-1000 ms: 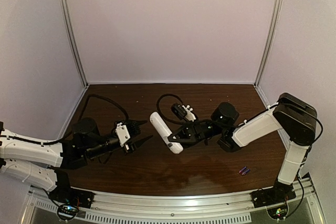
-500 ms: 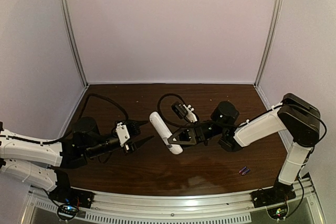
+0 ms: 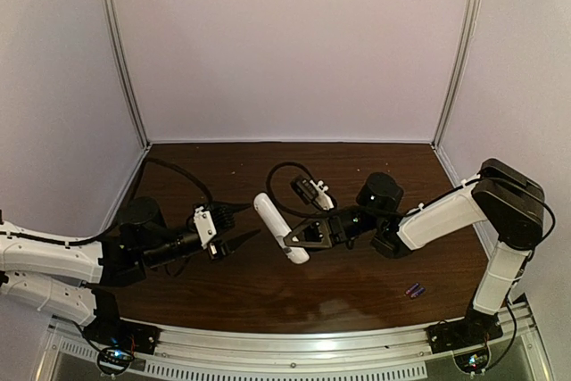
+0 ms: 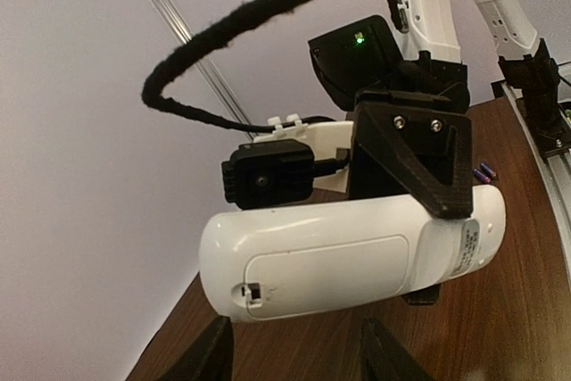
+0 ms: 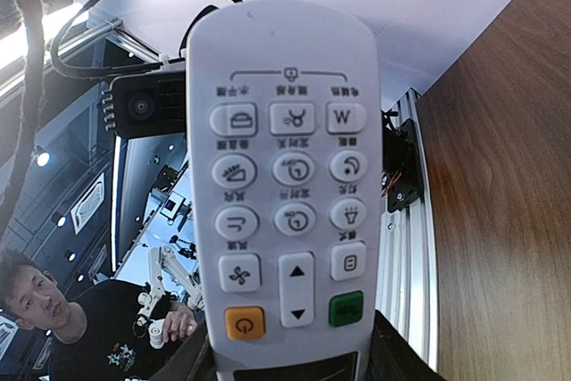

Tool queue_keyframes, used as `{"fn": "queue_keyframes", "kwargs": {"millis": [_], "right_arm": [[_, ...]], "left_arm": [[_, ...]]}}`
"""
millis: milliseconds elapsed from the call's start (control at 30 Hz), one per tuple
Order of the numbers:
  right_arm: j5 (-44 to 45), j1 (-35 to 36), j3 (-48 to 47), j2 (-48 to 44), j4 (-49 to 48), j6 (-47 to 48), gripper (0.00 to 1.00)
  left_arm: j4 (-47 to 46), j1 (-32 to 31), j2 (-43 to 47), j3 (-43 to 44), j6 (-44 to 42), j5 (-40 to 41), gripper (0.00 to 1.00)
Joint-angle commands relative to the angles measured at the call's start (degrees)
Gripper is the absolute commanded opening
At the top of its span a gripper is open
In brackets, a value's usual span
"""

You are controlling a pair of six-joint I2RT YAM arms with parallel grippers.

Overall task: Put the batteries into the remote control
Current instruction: Remove the battery cover from the remote control.

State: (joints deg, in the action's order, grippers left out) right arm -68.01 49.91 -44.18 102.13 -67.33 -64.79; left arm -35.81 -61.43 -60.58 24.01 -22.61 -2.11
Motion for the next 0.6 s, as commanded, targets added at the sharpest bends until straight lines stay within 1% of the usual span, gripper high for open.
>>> {"fn": "queue_keyframes", "kwargs": {"millis": [0, 567], "right_arm": [[0.83, 0.36, 0.49, -0.61, -0.19, 1.35, 0.26], [0.78, 0.45, 0.06, 0.00, -0.81, 0.87, 0.26]], "left_arm": [[-0.66, 0.36, -0.72, 2.27, -0.96, -1.42, 0.50], [-0.18, 0.41, -2.80, 3.31, -0.79, -2.92, 0.48]]}}
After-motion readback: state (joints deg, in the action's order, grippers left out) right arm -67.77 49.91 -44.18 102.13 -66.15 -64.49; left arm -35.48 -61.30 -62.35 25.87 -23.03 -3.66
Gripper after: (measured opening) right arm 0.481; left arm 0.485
